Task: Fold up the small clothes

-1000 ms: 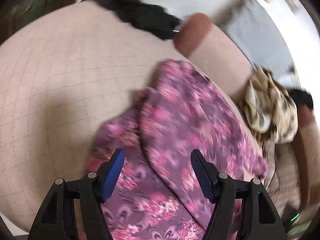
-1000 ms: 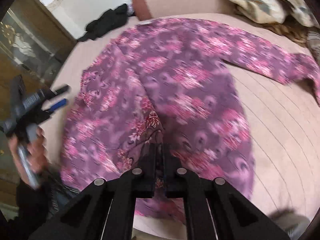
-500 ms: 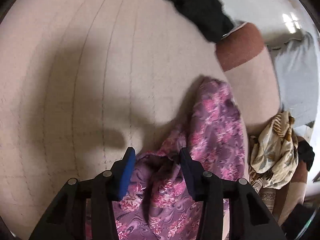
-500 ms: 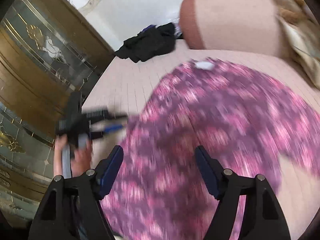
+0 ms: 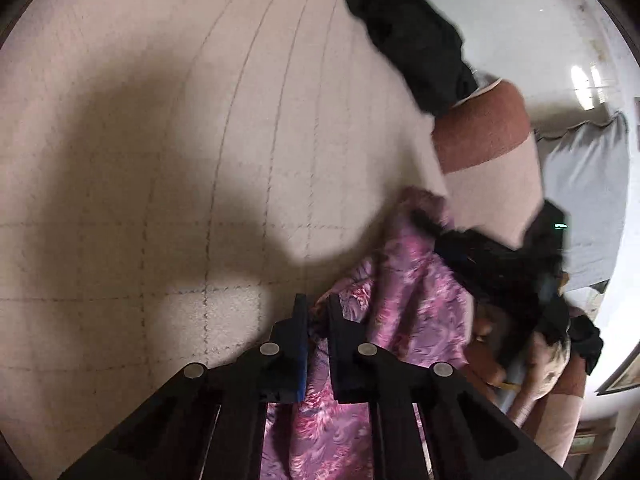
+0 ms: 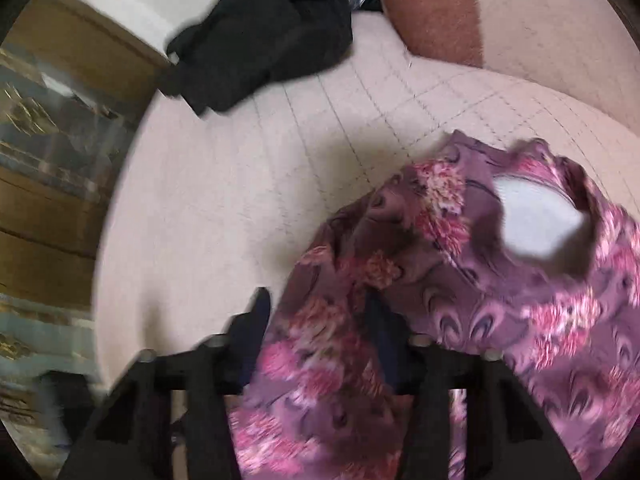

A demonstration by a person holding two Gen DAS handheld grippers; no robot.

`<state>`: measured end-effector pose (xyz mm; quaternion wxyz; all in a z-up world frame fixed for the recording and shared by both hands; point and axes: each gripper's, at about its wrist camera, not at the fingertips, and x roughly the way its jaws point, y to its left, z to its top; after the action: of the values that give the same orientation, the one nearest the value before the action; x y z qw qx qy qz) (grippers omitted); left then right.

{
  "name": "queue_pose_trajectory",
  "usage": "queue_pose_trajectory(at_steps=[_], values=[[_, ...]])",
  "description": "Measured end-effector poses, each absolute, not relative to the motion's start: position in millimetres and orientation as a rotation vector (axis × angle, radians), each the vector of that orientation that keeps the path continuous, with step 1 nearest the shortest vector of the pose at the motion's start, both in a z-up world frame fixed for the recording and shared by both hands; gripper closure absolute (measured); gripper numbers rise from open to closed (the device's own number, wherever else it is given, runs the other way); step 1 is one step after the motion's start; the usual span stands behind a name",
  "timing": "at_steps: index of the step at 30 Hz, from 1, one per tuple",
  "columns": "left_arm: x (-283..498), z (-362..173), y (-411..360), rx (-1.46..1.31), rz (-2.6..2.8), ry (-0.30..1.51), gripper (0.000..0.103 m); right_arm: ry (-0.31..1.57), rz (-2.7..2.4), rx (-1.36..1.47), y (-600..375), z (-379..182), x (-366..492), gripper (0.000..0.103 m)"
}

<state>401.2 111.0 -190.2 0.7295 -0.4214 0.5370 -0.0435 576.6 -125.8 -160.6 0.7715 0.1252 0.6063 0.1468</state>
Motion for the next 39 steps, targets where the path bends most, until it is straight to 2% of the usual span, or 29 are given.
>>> queue_pose_trajectory(at_steps=[6, 11, 13, 14, 16, 17, 18, 19, 23, 25, 28, 30, 34, 37, 39], values=[[393, -170, 142, -0.958, -0.027, 1.074, 0.098, 1.212, 0.391, 0.32, -135, -128, 571, 0.097], [399, -191, 143, -0.926, 0.044, 1.139, 0.098, 1.258, 0.367, 0.29, -121, -153, 587, 0.097], [404, -204, 138, -0.909, 0.05, 1.199, 0.095, 1.309, 0.336, 0.269, -118, -170, 591, 0.092], [404, -204, 137, -0.909, 0.056, 1.198, 0.095, 1.301, 0.321, 0.315, -126, -168, 588, 0.081], [402, -192, 136, -0.893, 0.072, 1.155, 0.087, 1.24, 0.331, 0.37, -142, -148, 573, 0.065], [400, -182, 136, -0.851, 0.093, 1.125, 0.083, 1.196, 0.331, 0.374, -149, -135, 559, 0.051], [396, -169, 134, -0.782, 0.143, 1.081, 0.073, 1.156, 0.335, 0.381, -158, -120, 542, 0.045], [394, -160, 132, -0.724, 0.194, 1.052, 0.066, 1.127, 0.35, 0.395, -170, -109, 522, 0.045], [373, -120, 118, -0.495, 0.317, 0.926, 0.065, 1.022, 0.336, 0.394, -214, -73, 428, 0.045], [363, -103, 100, -0.453, 0.245, 0.857, 0.046, 0.974, 0.306, 0.428, -241, -65, 374, 0.045], [336, -85, 58, -0.359, 0.079, 0.782, 0.031, 0.897, 0.225, 0.475, -274, -64, 299, 0.043], [319, -78, 19, -0.273, -0.058, 0.767, 0.025, 0.848, 0.145, 0.514, -295, -68, 252, 0.041], [280, -80, -44, -0.206, -0.24, 0.793, 0.023, 0.774, 0.138, 0.706, -339, -77, 211, 0.041], [256, -77, -79, -0.164, -0.276, 0.842, 0.023, 0.687, 0.086, 0.667, -364, -57, 207, 0.041], [241, -71, -100, -0.166, -0.275, 0.865, 0.023, 0.669, 0.004, 0.636, -383, -45, 212, 0.034]])
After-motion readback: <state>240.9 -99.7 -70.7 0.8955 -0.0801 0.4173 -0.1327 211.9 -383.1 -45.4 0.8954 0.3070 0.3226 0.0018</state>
